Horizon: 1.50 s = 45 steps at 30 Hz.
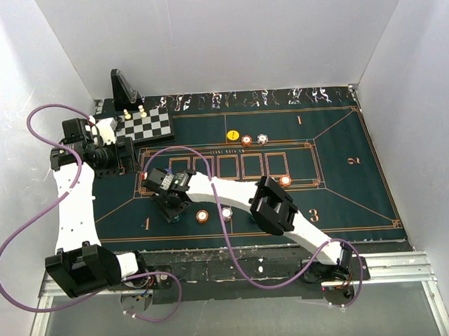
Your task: Distribute texas hold em gaming equipment
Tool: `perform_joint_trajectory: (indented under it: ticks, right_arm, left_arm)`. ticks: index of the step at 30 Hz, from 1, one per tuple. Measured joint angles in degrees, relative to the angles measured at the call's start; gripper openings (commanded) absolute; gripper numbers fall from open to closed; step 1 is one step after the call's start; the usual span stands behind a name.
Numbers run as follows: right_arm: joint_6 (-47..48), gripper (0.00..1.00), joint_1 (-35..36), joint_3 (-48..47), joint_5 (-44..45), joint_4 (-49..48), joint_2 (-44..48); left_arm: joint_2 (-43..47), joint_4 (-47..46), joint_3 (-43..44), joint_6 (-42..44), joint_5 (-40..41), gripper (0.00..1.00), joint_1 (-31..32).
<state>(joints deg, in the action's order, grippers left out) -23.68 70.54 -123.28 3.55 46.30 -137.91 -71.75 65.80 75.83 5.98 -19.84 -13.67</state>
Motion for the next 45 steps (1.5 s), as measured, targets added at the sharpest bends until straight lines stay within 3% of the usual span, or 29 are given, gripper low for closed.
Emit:
perform_joint_trajectory:
  ticks: [19,29,36,45]
  right_arm:
    - [-0.02,0.43,0.00,-4.57,-2.71,-1.40,-3.50]
    - [-0.07,0.58,0.00,-6.14,-3.87,-1.68,-4.39]
    - [-0.09,0.60,0.00,-6.12,-4.33,-1.81,-4.50]
    - [0.07,0.66,0.02,2.67,-4.09,-2.99,2.16]
  left_arm:
    - [0.00,0.17,0.07,1.14,-0.13,0.98,-0.02]
    - [0.04,0.17,0.04,1.73,-0.11,0.98,-0.04]
    - [0.04,0.20,0.02,1.92,-0.13,0.98,-0.04]
    - [0.42,0.55,0.02,2.40,-0.09,0.98,-0.04]
